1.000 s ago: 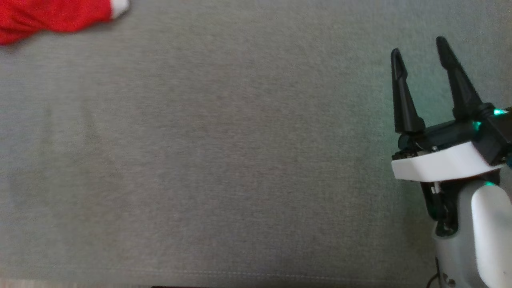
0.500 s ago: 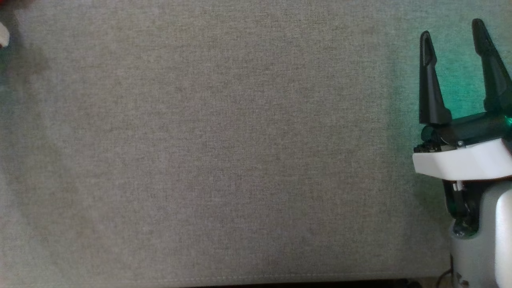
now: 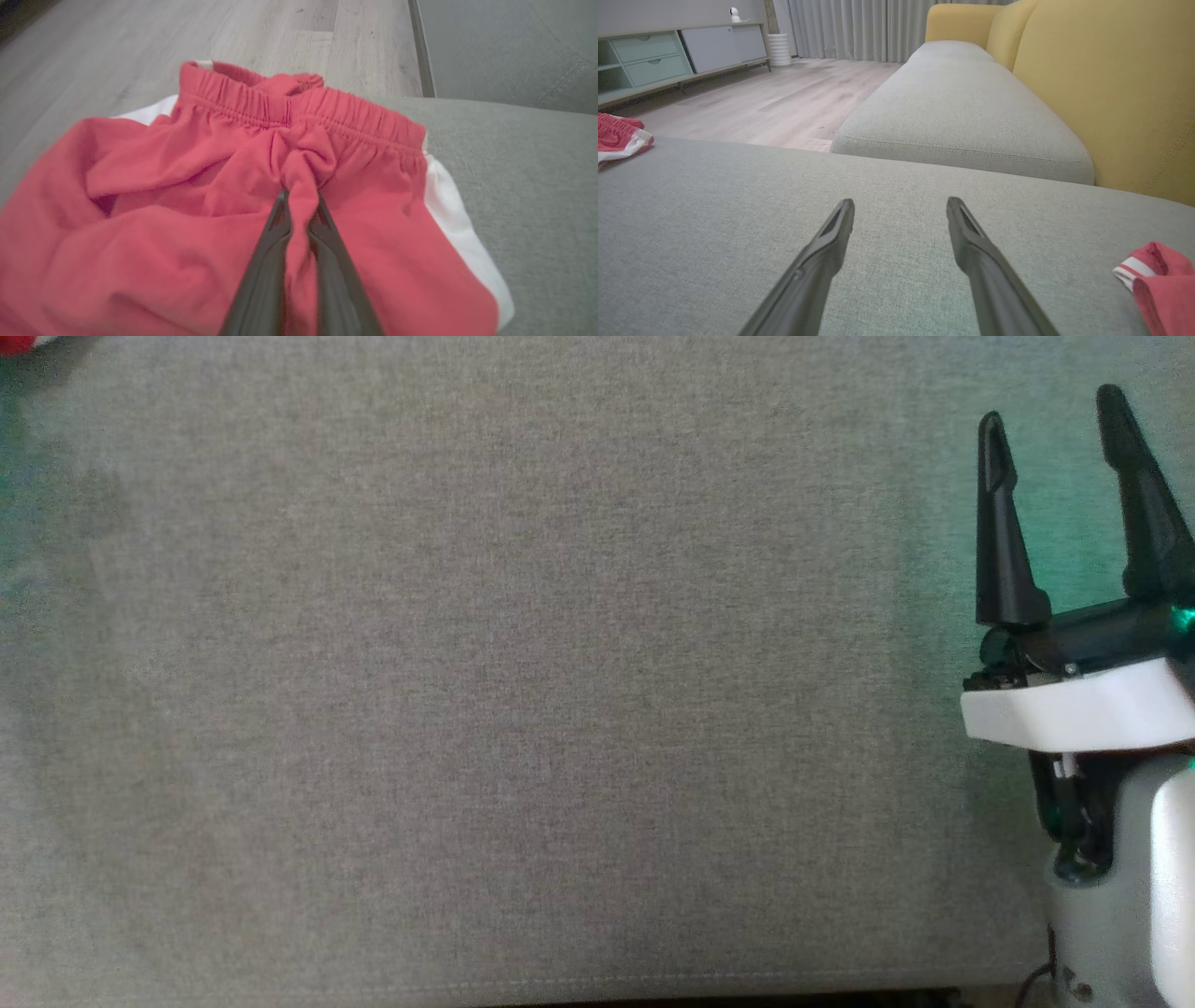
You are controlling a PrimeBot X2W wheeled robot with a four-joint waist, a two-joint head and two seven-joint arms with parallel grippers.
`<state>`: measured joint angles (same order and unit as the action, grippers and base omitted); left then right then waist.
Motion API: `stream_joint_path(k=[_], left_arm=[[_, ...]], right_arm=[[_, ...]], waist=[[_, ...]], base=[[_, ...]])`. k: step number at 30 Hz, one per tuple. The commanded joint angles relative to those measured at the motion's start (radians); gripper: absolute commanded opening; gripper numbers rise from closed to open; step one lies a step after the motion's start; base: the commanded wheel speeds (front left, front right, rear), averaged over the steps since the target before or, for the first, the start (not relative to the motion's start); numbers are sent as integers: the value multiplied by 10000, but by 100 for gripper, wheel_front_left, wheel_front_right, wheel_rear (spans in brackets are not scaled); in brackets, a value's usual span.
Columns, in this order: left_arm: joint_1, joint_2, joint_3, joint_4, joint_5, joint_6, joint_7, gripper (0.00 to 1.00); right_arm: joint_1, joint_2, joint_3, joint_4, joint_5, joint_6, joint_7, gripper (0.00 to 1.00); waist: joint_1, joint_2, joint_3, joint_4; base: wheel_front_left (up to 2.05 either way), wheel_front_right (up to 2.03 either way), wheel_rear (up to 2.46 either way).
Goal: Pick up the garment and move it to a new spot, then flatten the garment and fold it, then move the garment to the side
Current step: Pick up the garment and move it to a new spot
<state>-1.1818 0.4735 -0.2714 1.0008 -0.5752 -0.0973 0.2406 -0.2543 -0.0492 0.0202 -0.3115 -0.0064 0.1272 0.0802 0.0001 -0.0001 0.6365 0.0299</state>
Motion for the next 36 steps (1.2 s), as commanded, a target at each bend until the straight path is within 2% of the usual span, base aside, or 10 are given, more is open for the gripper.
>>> stream_joint_path(k=[1, 5, 11, 15, 21, 25, 29, 33, 36], left_arm=[[-242, 849, 140, -171, 108, -25, -230, 0], [-449, 1098, -61, -84, 323, -121, -704, 0], [-789, 1048, -677, -614, 381, -301, -724, 0], [-698, 670, -1289, -1538, 188, -326, -364, 0], [-49, 250, -2208, -3591, -780, -331, 316, 0], [773, -494, -2226, -5175, -1743, -299, 439, 0], [2061, -1636, -2180, -6372, -2513, 181, 79, 0], [3750, -2769, -2314, -7037, -2937, 632, -864, 0], [5074, -3366, -2226, -6798, -3083, 986, -1952, 0]], right_arm=[[-16, -10, 205, -236, 128, 35, -129, 100], [10, -10, 252, 250, 367, 35, -404, 100], [190, -10, 225, 1195, 824, 35, -897, 100], [439, -10, 182, 1880, 1151, 35, -1221, 100], [932, -10, 79, 2653, 1494, 35, -1591, 100], [1396, -10, -18, 3022, 1703, 35, -1768, 100], [1750, -10, -109, 3256, 1863, 35, -1929, 100], [1894, -10, -92, 3413, 1952, 35, -2049, 100], [1821, -10, 0, 3500, 2018, 35, -2132, 100]], waist=[[-1, 1, -292, -38], [-1, 1, -988, -147], [-1, 1, -2412, -455], [-1, 1, -3474, -766], [-1, 1, -4819, -1294], [-1, 1, -5463, -1579], [-1, 1, -5669, -1598], [-1, 1, -5546, -1536], [-1, 1, -5373, -1576]], base=[[0, 0, 0], [0, 0, 0], [0, 0, 0], [0, 0, 0], [0, 0, 0], [0, 0, 0], [0, 0, 0], [0, 0, 0], [0, 0, 0]])
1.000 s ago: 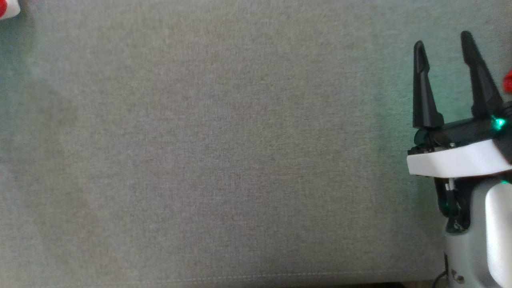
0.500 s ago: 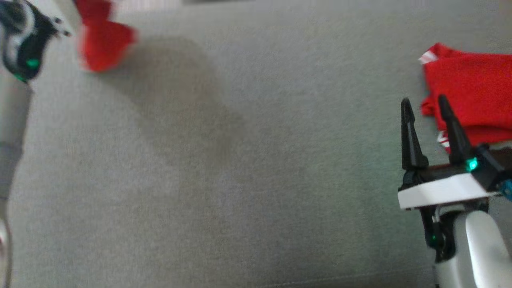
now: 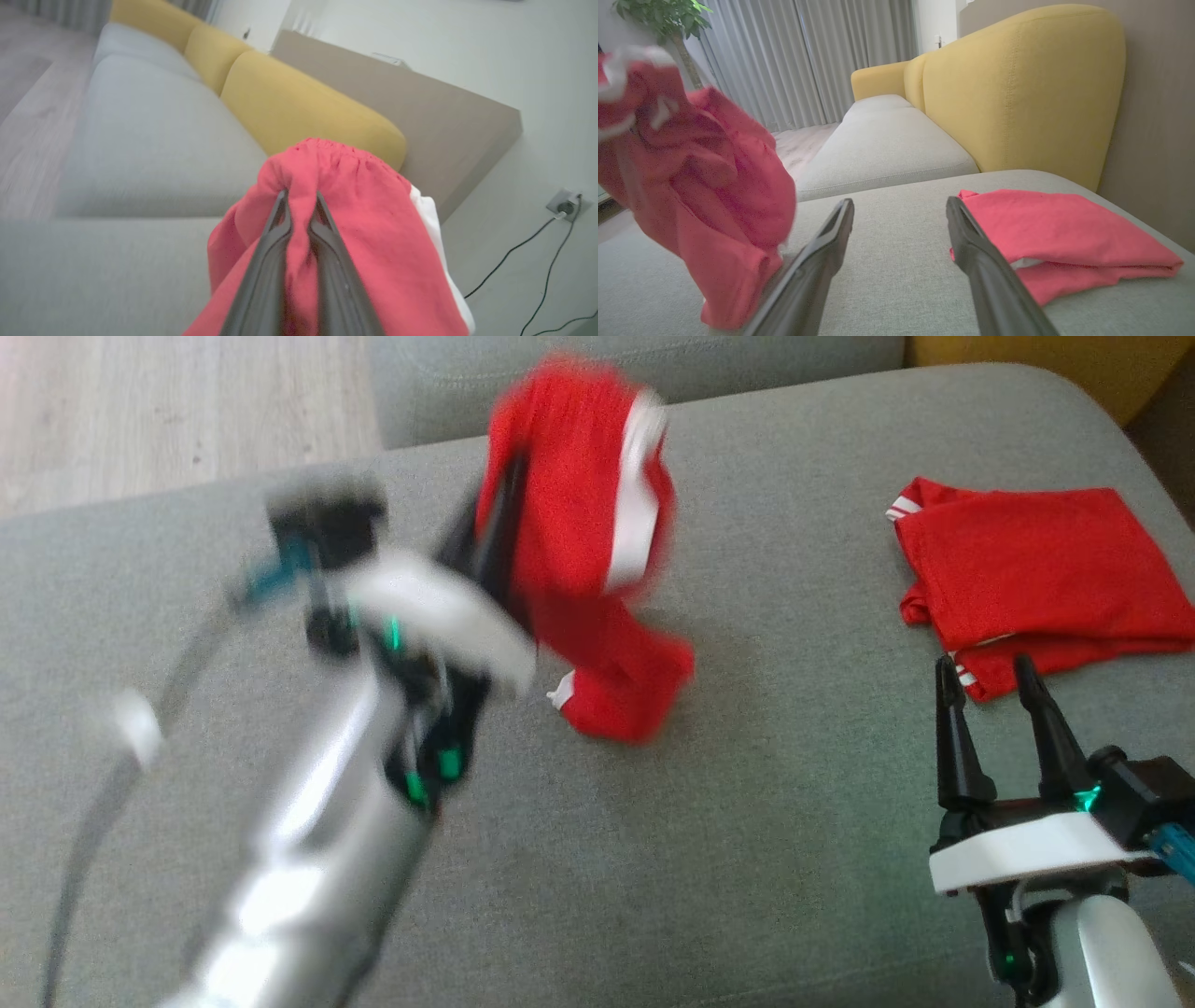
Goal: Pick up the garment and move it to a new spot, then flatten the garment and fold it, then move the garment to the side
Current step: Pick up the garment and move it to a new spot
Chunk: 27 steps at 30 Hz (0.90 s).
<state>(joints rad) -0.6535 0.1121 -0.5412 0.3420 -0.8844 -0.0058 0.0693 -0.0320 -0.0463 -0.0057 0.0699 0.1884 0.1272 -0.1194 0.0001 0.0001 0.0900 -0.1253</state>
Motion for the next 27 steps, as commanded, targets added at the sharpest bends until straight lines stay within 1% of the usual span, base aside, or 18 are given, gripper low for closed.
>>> stream_joint_path(k=[1, 2, 5, 7, 10, 11, 12, 13, 16, 20, 27], left_arm=[[176, 160, 479, -15, 48, 173, -586, 0], [176, 160, 479, -15, 48, 173, -586, 0], [1140, 24, 584, 740, 74, 369, -1477, 0], [1574, 104, 516, 1268, 379, 490, -2055, 0], [2117, 16, 626, 1951, 416, 558, -2726, 0], [2254, -16, 672, 2140, 403, 551, -2852, 25], [2375, -48, 726, 2312, 382, 537, -2951, 59], [2468, -66, 757, 2472, 399, 520, -3029, 100], [2612, -79, 812, 2824, 571, 476, -3184, 100], [2676, -28, 875, 2938, 885, 346, -3274, 100], [2954, 331, 965, 2285, 1707, 253, -3306, 100]], right_arm=[[-446, -39, 285, -287, 84, 35, -165, 100], [-446, -39, 285, -287, 84, 35, -165, 100], [-571, -39, 348, -184, 94, 35, -232, 100], [-603, -39, 321, -92, 75, 35, -279, 100], [-589, -39, 261, 66, 47, 35, -341, 100], [-581, -39, 255, 120, 42, 35, -352, 100], [-571, -39, 258, 172, 39, 35, -363, 100], [-563, -39, 276, 221, 38, 35, -371, 100], [-559, -39, 335, 346, 48, 35, -390, 100], [-479, -39, 410, 465, 30, 35, -382, 100], [-230, -39, 411, 529, -96, 35, -288, 100]], waist=[[-1, -1, 162, -43], [-1, -1, 162, -43], [-1, -1, 358, -85], [-1, -1, 436, -61], [-1, -1, 470, 29], [-1, -1, 455, 65], [-1, -1, 427, 104], [-1, -1, 391, 140], [-1, -1, 248, 247], [-1, -1, -6, 404], [-1, -1, -511, 686]], base=[[0, 0, 0], [0, 0, 0], [0, 0, 0], [0, 0, 0], [0, 0, 0], [0, 0, 0], [0, 0, 0], [0, 0, 0], [0, 0, 0], [0, 0, 0], [0, 0, 0]])
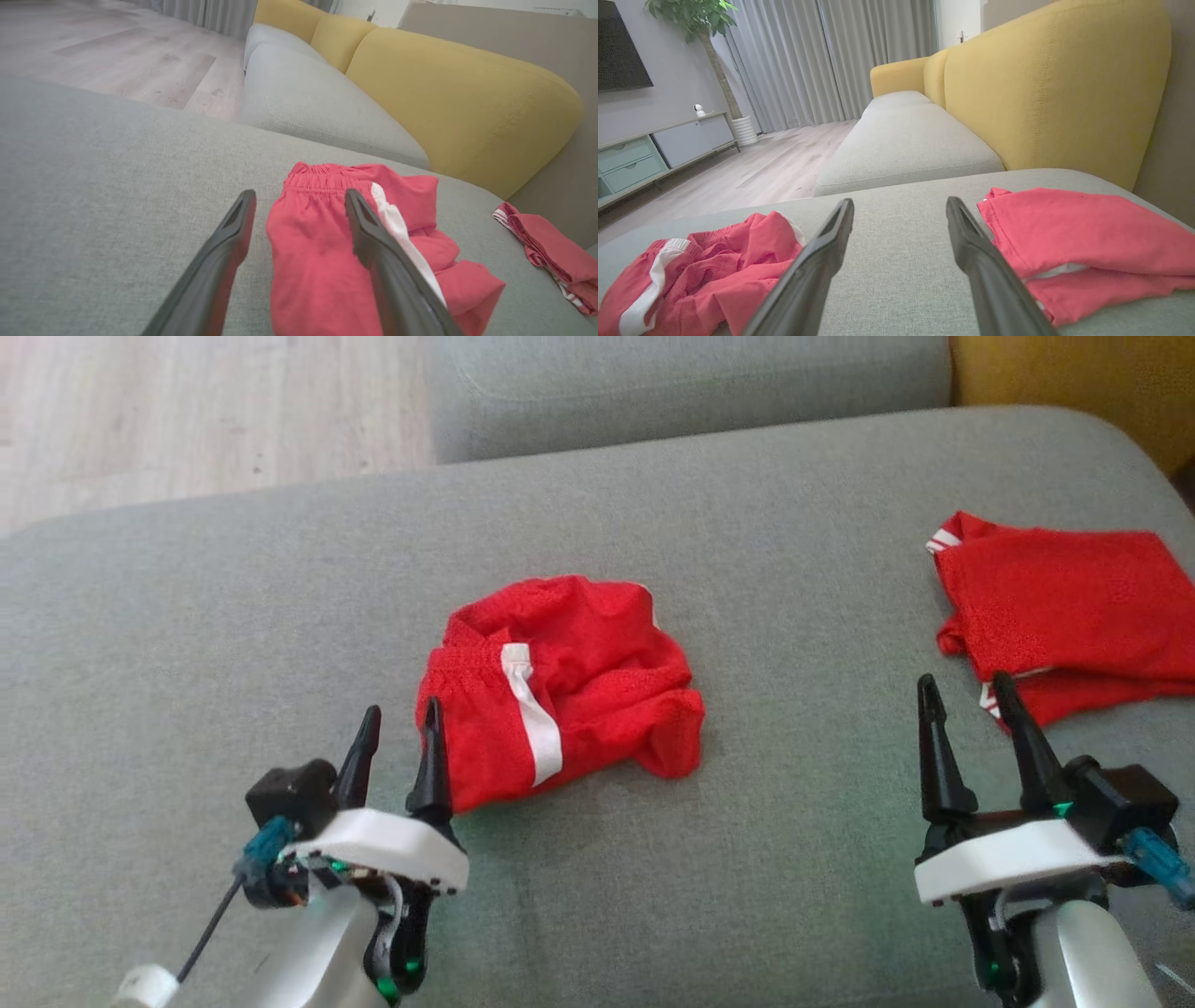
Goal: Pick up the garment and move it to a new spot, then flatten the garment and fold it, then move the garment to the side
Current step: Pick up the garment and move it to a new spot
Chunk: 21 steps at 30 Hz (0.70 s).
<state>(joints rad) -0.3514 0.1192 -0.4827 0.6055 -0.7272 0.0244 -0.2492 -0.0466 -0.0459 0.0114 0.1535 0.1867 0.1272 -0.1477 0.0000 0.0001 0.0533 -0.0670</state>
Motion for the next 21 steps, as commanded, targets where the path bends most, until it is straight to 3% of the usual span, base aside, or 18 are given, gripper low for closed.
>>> stream_joint_path(k=[1, 8, 21], left_arm=[[17, 324, 373, -505, 265, -53, -122, 100], [993, 867, 223, -1544, 1036, 138, -124, 100], [3348, 1406, 809, -3681, 1599, 1146, -125, 100]], right_arm=[[-44, -43, 255, -303, -106, 35, 12, 100], [398, -43, 465, -223, -235, 35, 144, 100], [1082, -43, 908, 57, -138, 35, 103, 100]], waist=[[0, -1, -216, 137], [0, -1, -683, 364], [0, -1, -1040, 653]], base=[[0, 0, 0], [0, 0, 0], [0, 0, 0]])
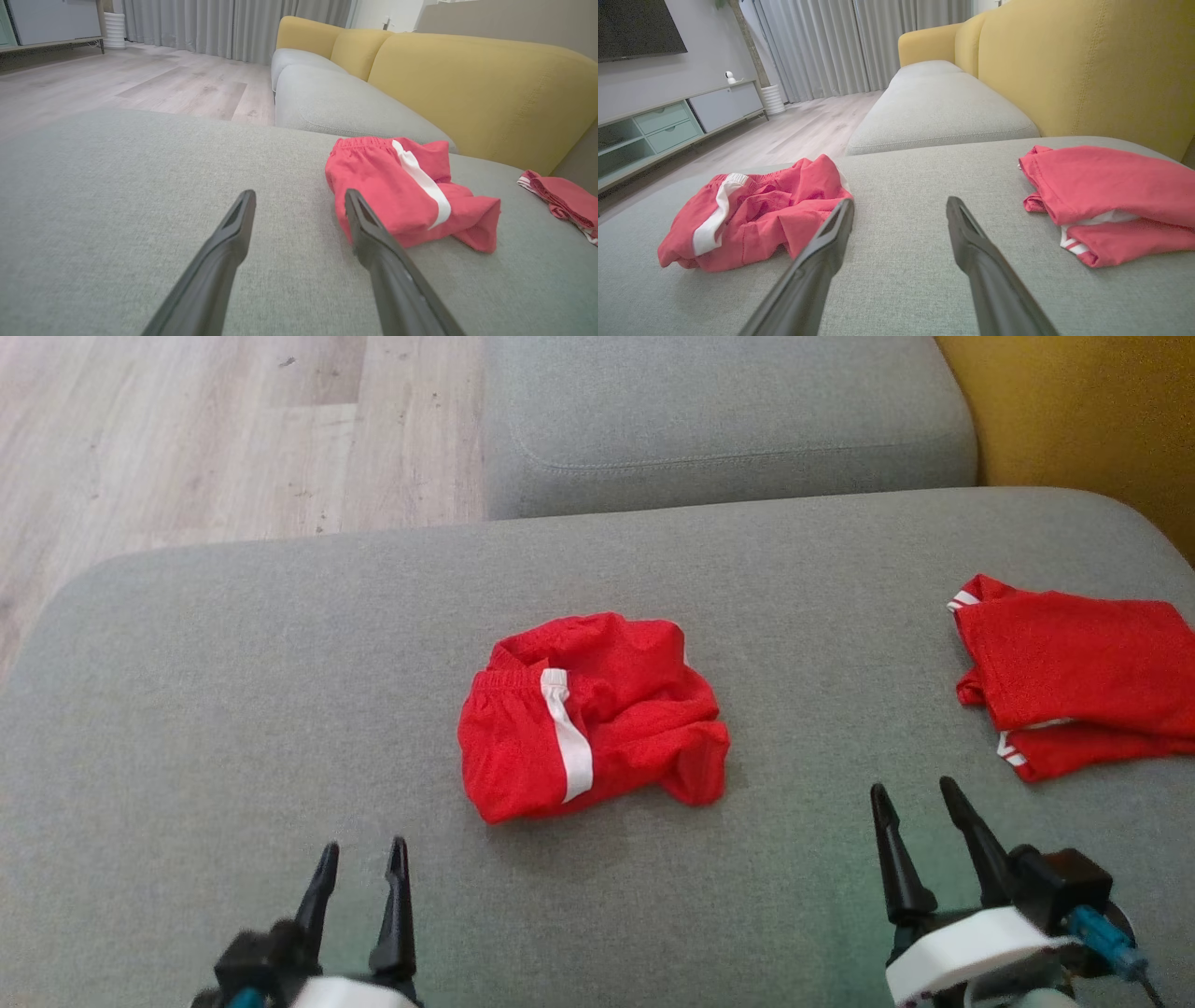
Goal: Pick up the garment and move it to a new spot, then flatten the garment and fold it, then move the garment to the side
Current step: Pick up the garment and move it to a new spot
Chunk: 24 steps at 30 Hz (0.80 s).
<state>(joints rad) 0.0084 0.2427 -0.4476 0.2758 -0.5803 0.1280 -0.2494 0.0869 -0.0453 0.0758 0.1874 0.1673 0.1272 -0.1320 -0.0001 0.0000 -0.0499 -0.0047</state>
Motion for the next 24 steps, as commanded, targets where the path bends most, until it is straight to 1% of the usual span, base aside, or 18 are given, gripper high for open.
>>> stream_joint_path(k=[1, 6, 24], left_arm=[[-250, 171, 458, -385, 130, 111, -123, 100], [281, 141, 550, -743, 347, 394, -123, 100], [292, 96, 506, -863, 349, 527, -72, 100]], right_arm=[[-253, -49, 264, -283, 55, 35, -54, 100], [-209, -49, 389, -133, 177, 35, -120, 100], [-381, -49, 755, 325, 276, 35, -281, 100]], waist=[[1, 0, -8, 29], [1, 0, -41, 120], [1, 0, 18, 104]], base=[[0, 0, 0], [0, 0, 0], [0, 0, 0]])
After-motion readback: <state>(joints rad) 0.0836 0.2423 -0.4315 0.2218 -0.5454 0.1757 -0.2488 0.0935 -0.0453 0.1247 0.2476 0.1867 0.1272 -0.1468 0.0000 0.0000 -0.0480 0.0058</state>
